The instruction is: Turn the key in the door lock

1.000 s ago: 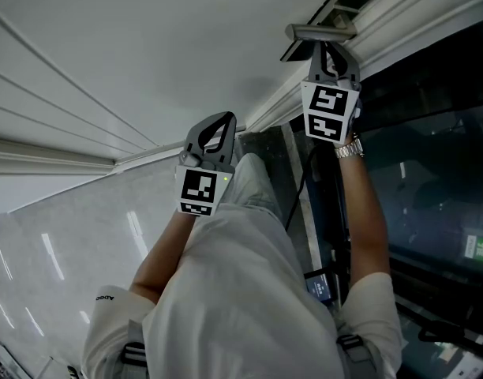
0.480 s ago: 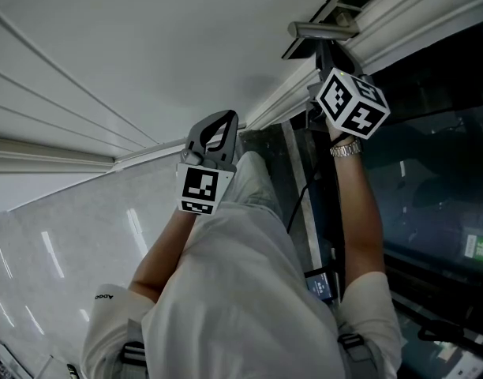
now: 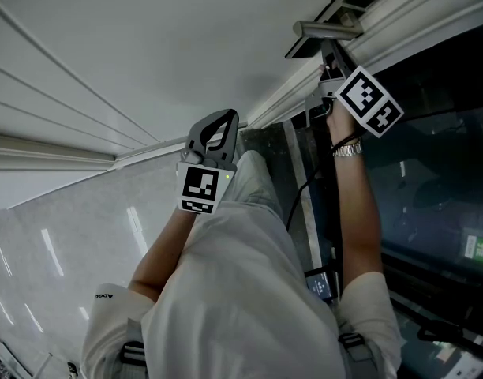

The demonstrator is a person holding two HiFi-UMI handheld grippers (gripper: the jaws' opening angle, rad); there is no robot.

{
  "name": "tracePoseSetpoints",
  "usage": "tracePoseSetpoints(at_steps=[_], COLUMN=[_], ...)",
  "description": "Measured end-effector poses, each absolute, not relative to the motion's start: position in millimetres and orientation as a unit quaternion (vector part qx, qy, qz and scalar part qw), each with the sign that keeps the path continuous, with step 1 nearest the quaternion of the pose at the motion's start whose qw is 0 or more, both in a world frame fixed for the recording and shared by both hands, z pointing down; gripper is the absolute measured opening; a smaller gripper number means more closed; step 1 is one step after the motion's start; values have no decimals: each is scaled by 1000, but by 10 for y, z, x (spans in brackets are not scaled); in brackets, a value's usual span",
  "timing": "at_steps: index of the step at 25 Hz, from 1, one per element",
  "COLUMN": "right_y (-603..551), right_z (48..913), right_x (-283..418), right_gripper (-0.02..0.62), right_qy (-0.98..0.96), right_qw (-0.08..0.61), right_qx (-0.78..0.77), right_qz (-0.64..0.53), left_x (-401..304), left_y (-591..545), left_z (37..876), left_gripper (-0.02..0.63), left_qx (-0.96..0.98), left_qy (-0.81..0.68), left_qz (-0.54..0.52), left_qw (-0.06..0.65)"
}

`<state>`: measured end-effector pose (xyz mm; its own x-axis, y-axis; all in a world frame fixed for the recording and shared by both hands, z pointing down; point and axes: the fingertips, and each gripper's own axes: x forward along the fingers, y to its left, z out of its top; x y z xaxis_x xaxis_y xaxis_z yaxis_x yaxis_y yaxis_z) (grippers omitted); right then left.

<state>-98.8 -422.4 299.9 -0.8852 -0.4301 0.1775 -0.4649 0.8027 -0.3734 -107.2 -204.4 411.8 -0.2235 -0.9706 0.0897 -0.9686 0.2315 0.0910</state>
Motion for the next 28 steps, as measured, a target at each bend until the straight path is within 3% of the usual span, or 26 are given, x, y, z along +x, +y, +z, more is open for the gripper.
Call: tracePoseSetpoints(at_steps=[16,28], right_y=[-4240,-4253], right_z=[3025,3045], right_x=[-987,-974], right_gripper=[11,14], right_qy=[-873,-833], right_qw=[-41,-72], right_qx=[181,166], right_qz=[451,523], left_x=[-1158,-1176], left_y=[-1942,-1947], left_z=[4145,4142], left_gripper=[9,9], left_qx=[609,607], left_qy=[-791,-792], left_qz=[-10,-12], left_qw=[66,65])
